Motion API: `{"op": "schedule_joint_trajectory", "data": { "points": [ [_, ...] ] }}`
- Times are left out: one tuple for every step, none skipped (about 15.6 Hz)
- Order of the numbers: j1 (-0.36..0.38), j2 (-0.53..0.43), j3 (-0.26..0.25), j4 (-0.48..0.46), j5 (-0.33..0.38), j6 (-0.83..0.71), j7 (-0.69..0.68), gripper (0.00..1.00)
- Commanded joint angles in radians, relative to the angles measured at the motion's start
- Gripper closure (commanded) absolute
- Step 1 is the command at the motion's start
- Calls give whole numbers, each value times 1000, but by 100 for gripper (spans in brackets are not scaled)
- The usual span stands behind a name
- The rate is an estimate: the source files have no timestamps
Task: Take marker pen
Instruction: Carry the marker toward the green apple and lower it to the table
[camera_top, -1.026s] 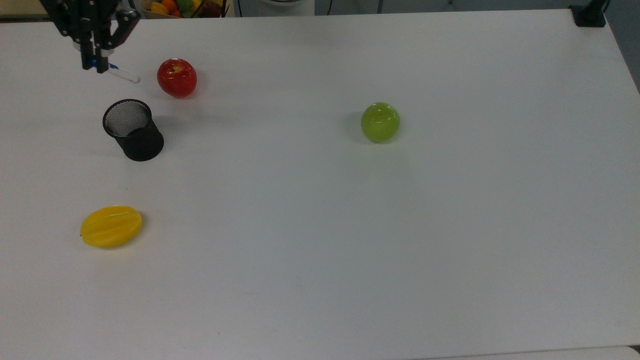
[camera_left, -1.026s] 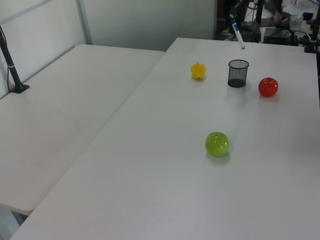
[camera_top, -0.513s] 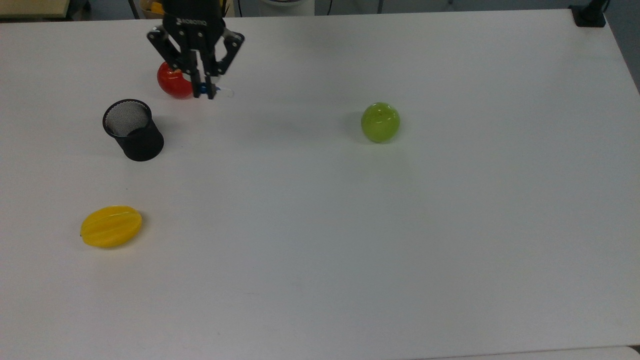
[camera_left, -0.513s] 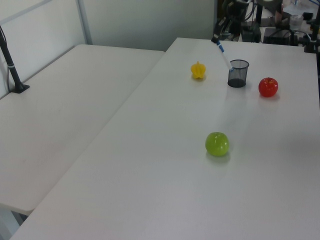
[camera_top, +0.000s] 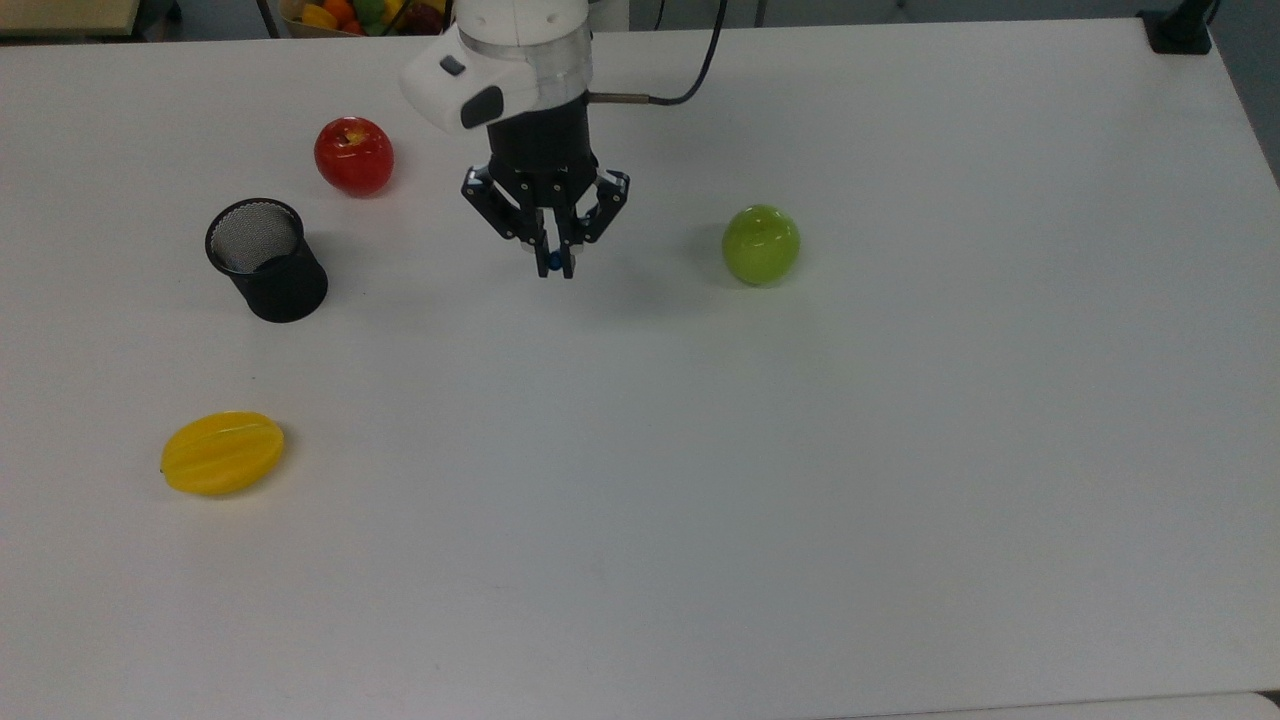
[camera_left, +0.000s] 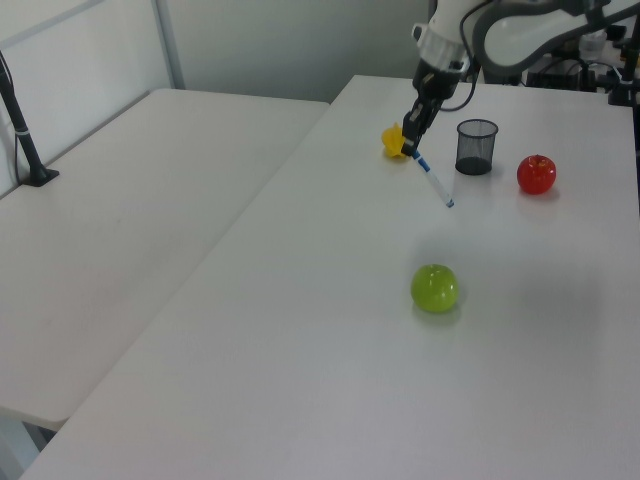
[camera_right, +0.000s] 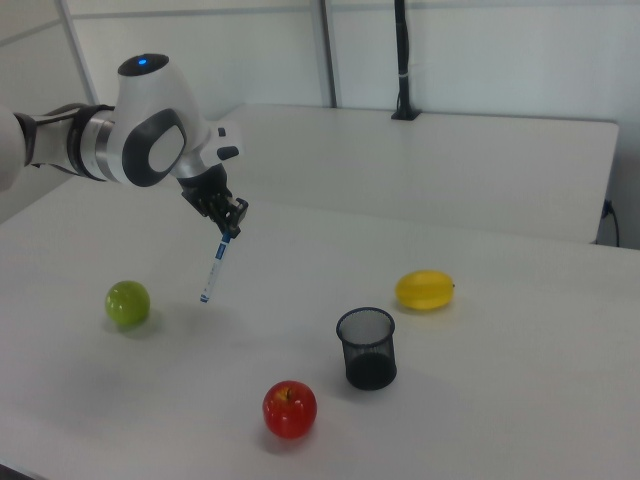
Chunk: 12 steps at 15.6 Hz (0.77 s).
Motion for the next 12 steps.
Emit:
{"op": "schedule_joint_trajectory", "data": {
  "points": [
    [34, 60, -2, 14, 34, 65, 11, 98],
    [39, 77, -2, 14, 37, 86, 11, 98],
    [49, 94, 0, 14, 37, 109, 11, 98],
    [60, 104, 0, 14, 37, 129, 13, 98],
    [63, 115, 0, 14, 39, 148, 13, 98],
    [66, 123, 0, 14, 39, 156, 13, 98],
    [66, 130, 0, 14, 37, 156, 11, 98],
    [68, 140, 4, 15, 37, 157, 11, 97],
    [78, 152, 6, 15, 36, 171, 10, 97],
    [80, 161, 7, 14, 36, 197, 11, 97],
    [82, 172, 12, 12, 34, 224, 10, 96],
    [95, 189, 15, 12, 28, 246, 9, 94]
  ]
}}
